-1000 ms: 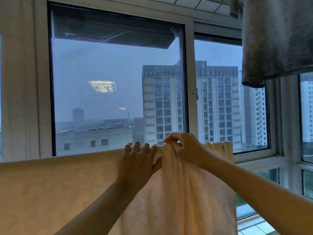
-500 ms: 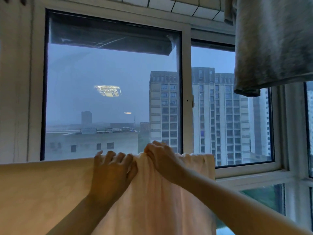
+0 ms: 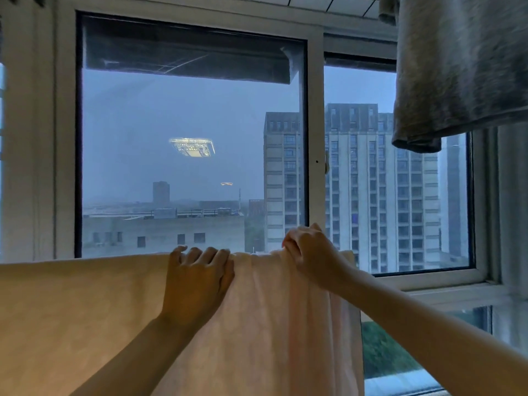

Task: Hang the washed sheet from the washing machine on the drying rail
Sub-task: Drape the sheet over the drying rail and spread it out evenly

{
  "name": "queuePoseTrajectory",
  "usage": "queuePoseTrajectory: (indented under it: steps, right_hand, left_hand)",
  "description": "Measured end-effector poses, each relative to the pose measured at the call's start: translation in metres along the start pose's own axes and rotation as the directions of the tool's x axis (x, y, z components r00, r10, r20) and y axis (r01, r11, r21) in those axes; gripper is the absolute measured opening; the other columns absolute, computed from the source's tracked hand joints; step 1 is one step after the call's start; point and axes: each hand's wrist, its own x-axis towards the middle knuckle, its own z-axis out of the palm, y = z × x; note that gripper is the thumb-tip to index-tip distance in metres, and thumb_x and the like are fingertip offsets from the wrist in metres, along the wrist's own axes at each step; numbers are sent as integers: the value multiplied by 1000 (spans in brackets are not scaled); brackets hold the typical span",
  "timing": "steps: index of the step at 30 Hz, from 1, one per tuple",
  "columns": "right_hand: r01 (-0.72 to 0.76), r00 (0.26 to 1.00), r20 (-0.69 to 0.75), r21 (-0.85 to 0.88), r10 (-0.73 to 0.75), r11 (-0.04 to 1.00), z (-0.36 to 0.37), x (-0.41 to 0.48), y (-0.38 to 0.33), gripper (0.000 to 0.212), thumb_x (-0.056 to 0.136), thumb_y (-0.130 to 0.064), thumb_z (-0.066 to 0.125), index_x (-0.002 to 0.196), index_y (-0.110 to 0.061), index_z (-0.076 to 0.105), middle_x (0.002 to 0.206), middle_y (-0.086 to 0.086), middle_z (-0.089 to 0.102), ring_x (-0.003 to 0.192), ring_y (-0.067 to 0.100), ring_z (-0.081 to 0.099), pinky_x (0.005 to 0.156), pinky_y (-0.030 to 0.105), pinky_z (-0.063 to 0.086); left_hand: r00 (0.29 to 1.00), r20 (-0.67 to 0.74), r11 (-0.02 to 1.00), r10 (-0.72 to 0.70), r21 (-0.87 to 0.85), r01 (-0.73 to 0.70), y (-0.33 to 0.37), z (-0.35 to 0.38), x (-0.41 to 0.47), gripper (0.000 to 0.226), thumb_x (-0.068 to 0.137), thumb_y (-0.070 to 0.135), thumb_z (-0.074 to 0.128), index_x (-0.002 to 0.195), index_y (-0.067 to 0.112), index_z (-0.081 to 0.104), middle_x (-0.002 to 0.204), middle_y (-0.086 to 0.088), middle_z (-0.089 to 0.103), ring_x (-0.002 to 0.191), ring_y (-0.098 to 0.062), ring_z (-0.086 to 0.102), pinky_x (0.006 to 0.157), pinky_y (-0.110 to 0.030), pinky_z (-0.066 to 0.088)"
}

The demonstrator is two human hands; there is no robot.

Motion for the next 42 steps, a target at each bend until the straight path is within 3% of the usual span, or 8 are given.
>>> queuePoseTrajectory:
  steps: [5,10,13,17,23,28,35,42]
  right_hand:
    - [78,997,27,10,-78,997,12,5,-25,22,97,-32,45,98,-21,64,96,-7,61,96,11,45,81,31,32]
    - [127,992,18,33,-128,991,25,14,-37,16,94,-32,53,100,-24,65,96,-11,64,90,4,48,74,14,28]
    - [97,995,6,49,-98,994,28,19,-39,14,95,-25,52,96,-20,65,92,-8,66,85,5,51,73,15,34]
    - [-46,997,-59,127,54,991,20,30,-29,14,95,-19,53,91,-13,65,84,1,67,77,14,62,80,38,53]
    - [-39,999,7,74,39,996,16,25,-19,14,94,-20,55,96,-11,67,85,1,69,72,9,62,76,28,56]
    - [-24,999,37,135,19,991,7,21,-17,11,91,-16,59,96,-12,68,84,-3,68,73,6,63,75,25,56]
    - [-22,997,82,138,10,990,-3,-3,-9,12,90,-20,61,100,-21,66,79,-16,58,74,0,58,72,17,50]
    - [-24,999,39,138,19,990,5,3,-11,7,91,-20,59,95,-18,65,81,-12,60,78,6,61,79,31,55]
  left_hand:
    - [1000,2,1000,5,17,-5,-11,1,0,34,94,37,38,93,24,69,84,4,71,77,-18,66,84,-41,43]
    - [1000,10,999,4,45,-4,-16,1,0,34,95,37,37,88,23,67,77,6,69,73,-17,65,84,-40,41]
    - [1000,16,998,11,55,-11,-17,1,0,32,95,37,39,90,23,67,78,4,69,74,-18,66,85,-41,41]
    - [999,51,996,12,84,-16,-15,4,-1,40,95,41,34,116,21,62,91,-1,72,80,-25,68,91,-47,44]
    - [994,85,996,75,49,-79,6,8,2,46,93,46,30,128,23,52,118,-2,65,93,-28,66,92,-52,45]
    - [989,80,991,120,44,-124,23,9,9,44,92,49,31,114,24,58,91,0,68,76,-25,64,72,-38,48]
    - [991,81,993,111,35,-114,18,13,9,44,91,55,31,114,27,57,92,1,68,77,-24,64,73,-38,47]
    - [992,68,994,102,21,-104,20,11,7,46,92,55,28,113,26,56,91,0,68,79,-25,65,77,-40,47]
